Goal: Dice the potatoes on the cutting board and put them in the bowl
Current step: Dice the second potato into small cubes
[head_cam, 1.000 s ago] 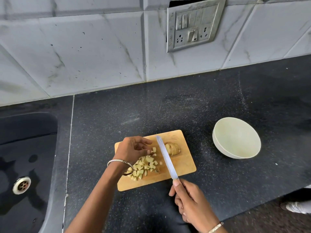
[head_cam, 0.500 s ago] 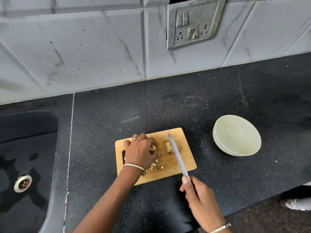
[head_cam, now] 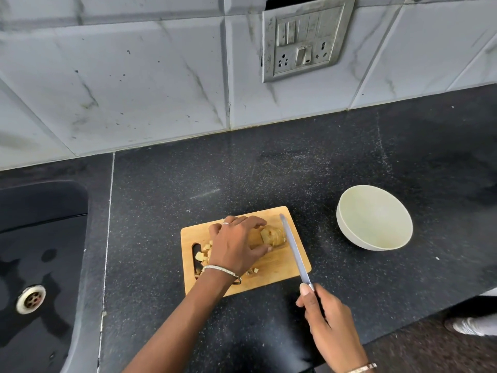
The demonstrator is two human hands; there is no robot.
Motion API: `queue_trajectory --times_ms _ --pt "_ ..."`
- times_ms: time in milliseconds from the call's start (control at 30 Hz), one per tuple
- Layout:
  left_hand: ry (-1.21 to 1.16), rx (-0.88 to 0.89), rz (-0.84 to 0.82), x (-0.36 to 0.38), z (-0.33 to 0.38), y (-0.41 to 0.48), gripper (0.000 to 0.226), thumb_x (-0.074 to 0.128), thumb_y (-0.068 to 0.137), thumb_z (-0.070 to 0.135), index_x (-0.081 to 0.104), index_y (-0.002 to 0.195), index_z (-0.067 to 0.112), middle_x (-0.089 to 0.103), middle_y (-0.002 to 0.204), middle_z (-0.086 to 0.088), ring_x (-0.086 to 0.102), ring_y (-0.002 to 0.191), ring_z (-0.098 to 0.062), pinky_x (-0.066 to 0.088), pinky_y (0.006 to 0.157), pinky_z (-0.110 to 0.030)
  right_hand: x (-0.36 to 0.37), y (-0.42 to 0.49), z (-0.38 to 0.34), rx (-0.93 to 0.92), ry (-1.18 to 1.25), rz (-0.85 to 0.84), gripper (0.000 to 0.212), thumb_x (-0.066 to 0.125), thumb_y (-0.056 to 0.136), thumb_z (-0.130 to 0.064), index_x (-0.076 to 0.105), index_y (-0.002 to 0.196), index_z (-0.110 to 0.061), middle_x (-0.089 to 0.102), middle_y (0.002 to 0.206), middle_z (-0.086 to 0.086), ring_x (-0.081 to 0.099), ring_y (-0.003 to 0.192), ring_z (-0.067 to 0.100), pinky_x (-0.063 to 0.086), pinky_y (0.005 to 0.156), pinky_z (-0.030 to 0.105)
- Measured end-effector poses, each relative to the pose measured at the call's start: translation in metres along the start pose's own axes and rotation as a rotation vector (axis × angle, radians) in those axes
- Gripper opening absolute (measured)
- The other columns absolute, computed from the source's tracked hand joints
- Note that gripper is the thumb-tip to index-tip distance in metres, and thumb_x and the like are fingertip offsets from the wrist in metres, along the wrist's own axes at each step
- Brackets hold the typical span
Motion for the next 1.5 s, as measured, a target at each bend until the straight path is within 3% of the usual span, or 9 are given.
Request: queue_trajectory --times_ms 100,267,400,533,633,900,1100,1267,1500 --pt "0.004 -0.013 -0.009 -0.001 0.004 0.005 0.035 0.068 0.077 0.052 0.057 0.108 0.041 0.064 0.104 0.021 0.05 0.107 -0.009 0.027 0.083 -0.035 -0.003 0.0 0.002 -0.012 -0.005 0.013 0.041 0.034 0.092 -0.063 0.058 0.079 -0.033 0.058 0.057 0.004 0.055 0.048 0.013 0.047 0.055 0.041" --pt "0.014 -0.047 0.005 -0.019 -0.019 0.0 0.008 0.066 0.082 0.041 0.067 0.09 0.039 0.059 0.097 0.019 0.048 0.101 -0.01 0.026 0.08 -0.034 0.0 -0.008 0.007 -0.01 -0.07 -0.028 0.054 0.03 0.089 -0.068 0.058 0.078 -0.023 0.065 0.068 -0.003 0.057 0.054 0.012 0.044 0.058 0.036" --pt "0.133 0.053 -0.147 -0.014 -0.02 -0.011 0.018 0.067 0.078 0.051 0.07 0.095 0.045 0.049 0.107 0.021 0.039 0.105 -0.009 0.029 0.087 -0.036 0.008 -0.013 0.002 -0.012 -0.095 -0.085 0.048 0.034 0.088 -0.062 0.057 0.078 -0.021 0.064 0.073 -0.015 0.055 0.053 0.008 0.036 0.052 0.025" --pt "0.254 0.09 -0.093 -0.01 -0.008 -0.016 0.018 0.063 0.082 0.045 0.071 0.096 0.039 0.049 0.114 0.016 0.039 0.109 -0.013 0.028 0.093 -0.037 0.01 -0.011 -0.001 -0.052 -0.11 -0.078 0.048 0.033 0.09 -0.063 0.056 0.078 -0.022 0.062 0.065 0.004 0.052 0.049 0.012 0.035 0.05 0.029" --pt "0.299 0.092 -0.074 -0.007 -0.004 -0.016 0.017 0.06 0.084 0.041 0.072 0.093 0.033 0.051 0.117 0.014 0.039 0.11 -0.015 0.028 0.094 -0.036 0.009 -0.008 -0.001 -0.072 -0.107 -0.062 0.048 0.033 0.091 -0.062 0.057 0.078 -0.023 0.061 0.064 0.006 0.053 0.051 0.013 0.036 0.05 0.028" --pt "0.129 0.001 -0.052 0.002 -0.013 -0.009 0.016 0.064 0.084 0.045 0.072 0.09 0.032 0.052 0.113 0.014 0.039 0.108 -0.012 0.025 0.088 -0.034 0.013 -0.009 0.003 -0.067 -0.135 -0.068 0.05 0.028 0.092 -0.066 0.054 0.08 -0.026 0.068 0.075 0.001 0.058 0.056 0.011 0.042 0.054 0.03" --pt "0.061 -0.07 -0.006 -0.014 -0.026 -0.01 0.014 0.058 0.092 0.029 0.071 0.092 0.034 0.053 0.112 0.016 0.041 0.108 -0.013 0.023 0.08 -0.033 0.018 -0.01 0.001 -0.044 -0.203 -0.092 0.049 0.024 0.09 -0.069 0.048 0.081 -0.027 0.067 0.073 0.0 0.06 0.061 0.013 0.046 0.059 0.033" --pt "-0.003 -0.097 0.031 -0.033 -0.037 -0.005 0.024 0.053 0.092 0.019 0.067 0.09 0.039 0.055 0.11 0.017 0.046 0.107 -0.015 0.03 0.082 -0.037 0.03 -0.007 -0.018 -0.012 -0.421 -0.13 0.029 0.024 0.1 -0.053 0.033 0.086 -0.028 0.048 0.069 -0.006 0.063 0.08 0.02 0.034 0.054 0.032" --pt "-0.06 -0.058 0.081 -0.038 -0.025 0.001 0.02 0.054 0.092 0.024 0.06 0.103 0.039 0.058 0.11 0.016 0.05 0.109 -0.015 0.03 0.083 -0.038 0.053 -0.017 -0.023 0.038 -0.375 -0.301 0.031 0.023 0.099 -0.053 0.036 0.087 -0.028 0.054 0.078 -0.006 0.063 0.088 0.023 0.036 0.064 0.034"
Point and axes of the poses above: each hand's wrist, its own y-axis towards the middle knuckle, its own x-axis out of the palm, z = x × y, the point moved 6 cm from there along y, towards the middle knuckle
